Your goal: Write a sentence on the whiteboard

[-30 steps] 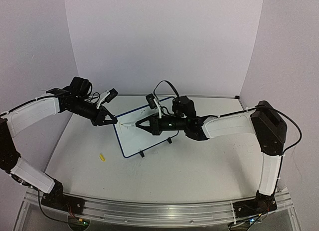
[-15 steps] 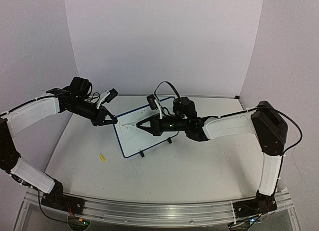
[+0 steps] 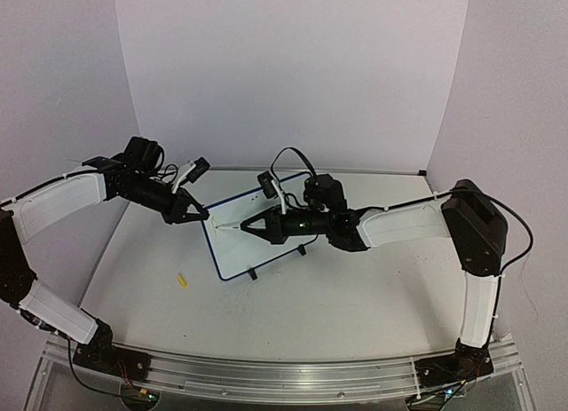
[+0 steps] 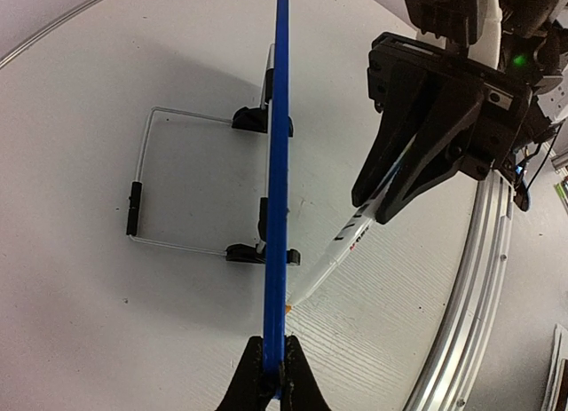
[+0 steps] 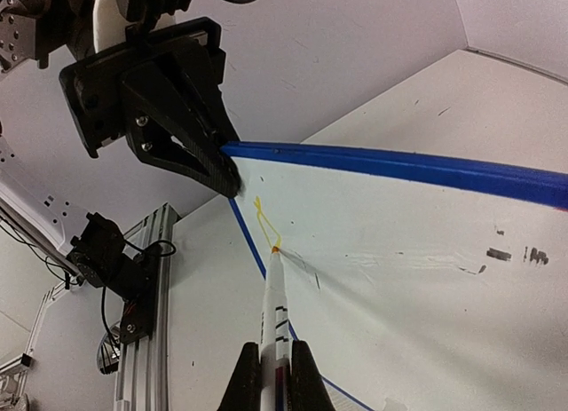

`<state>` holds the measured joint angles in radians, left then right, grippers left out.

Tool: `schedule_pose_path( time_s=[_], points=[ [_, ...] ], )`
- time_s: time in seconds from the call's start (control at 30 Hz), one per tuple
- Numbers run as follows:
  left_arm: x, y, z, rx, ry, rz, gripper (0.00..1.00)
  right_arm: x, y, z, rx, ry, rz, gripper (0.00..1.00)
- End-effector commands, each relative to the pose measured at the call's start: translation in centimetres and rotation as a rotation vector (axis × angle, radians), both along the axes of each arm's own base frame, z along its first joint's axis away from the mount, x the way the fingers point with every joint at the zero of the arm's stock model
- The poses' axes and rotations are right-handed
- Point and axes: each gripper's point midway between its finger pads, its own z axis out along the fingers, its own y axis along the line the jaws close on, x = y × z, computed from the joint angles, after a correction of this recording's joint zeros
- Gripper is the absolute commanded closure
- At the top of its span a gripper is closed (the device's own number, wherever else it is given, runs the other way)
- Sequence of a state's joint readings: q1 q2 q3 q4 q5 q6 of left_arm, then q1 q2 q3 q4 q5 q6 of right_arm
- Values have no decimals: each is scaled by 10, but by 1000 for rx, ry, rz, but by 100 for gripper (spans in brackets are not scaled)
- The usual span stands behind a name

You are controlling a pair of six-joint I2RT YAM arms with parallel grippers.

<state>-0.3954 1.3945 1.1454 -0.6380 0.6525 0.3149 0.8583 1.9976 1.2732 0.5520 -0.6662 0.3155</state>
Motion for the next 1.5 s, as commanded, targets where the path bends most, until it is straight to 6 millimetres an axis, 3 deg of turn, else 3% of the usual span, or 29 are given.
schedule_pose_path(
  time_s=[0.0,0.23,0.5,0.83,1.47],
  points=[
    [-2,-5,13,-22,-3,-27,100,15,4,9,16,-27,-45,100],
    [-2,-6,11,-21,1,-28,100,3,5,23,50,-24,9,100],
    [-2,-6,12,-21,-1,-27,100,-15,-16,57,95,-64,14,100],
    [-2,-5,12,-21,-2,-28,100,1,-17,34,59,-37,-40,100],
    [-2,-6,11,-21,2,-28,100,16,-14,25,49,-28,-75,100]
  ],
)
